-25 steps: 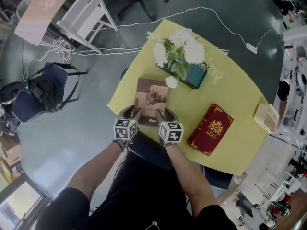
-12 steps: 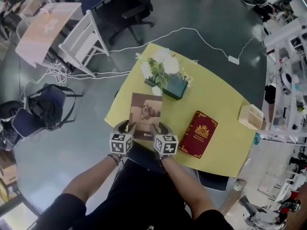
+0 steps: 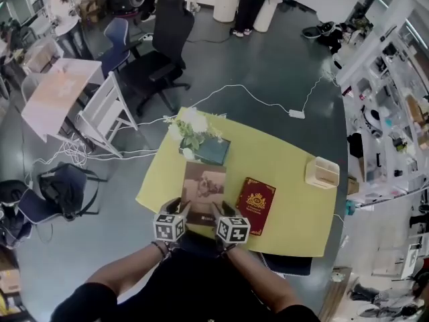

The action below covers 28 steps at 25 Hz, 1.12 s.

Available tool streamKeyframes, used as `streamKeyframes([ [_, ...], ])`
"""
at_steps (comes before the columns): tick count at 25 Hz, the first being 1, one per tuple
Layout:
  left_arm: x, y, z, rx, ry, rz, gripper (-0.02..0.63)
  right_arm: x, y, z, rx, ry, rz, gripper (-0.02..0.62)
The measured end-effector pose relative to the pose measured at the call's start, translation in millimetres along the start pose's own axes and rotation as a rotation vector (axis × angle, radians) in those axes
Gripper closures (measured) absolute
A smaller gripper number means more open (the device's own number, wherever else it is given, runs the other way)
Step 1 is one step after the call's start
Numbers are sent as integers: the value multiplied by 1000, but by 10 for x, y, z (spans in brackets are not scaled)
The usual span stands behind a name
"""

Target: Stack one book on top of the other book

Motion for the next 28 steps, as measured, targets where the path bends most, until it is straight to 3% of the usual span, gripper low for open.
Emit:
streamKeyframes([
  [9,782,-3,32,21,63,-86,428,349,-806,108,91,60,-64,434],
  [28,1935,565,-102,-56,169,-216,430,1414,-1505,-19,146,160,-180,435],
])
Point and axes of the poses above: the fingertips, and each gripper's own axes: y forward along the fingers, x to its right, z out of its top, the point moved 3 cm from there along -y, backward along the fingers, and after that the axes turned 2 degrees about z, right-handed, at the moved point
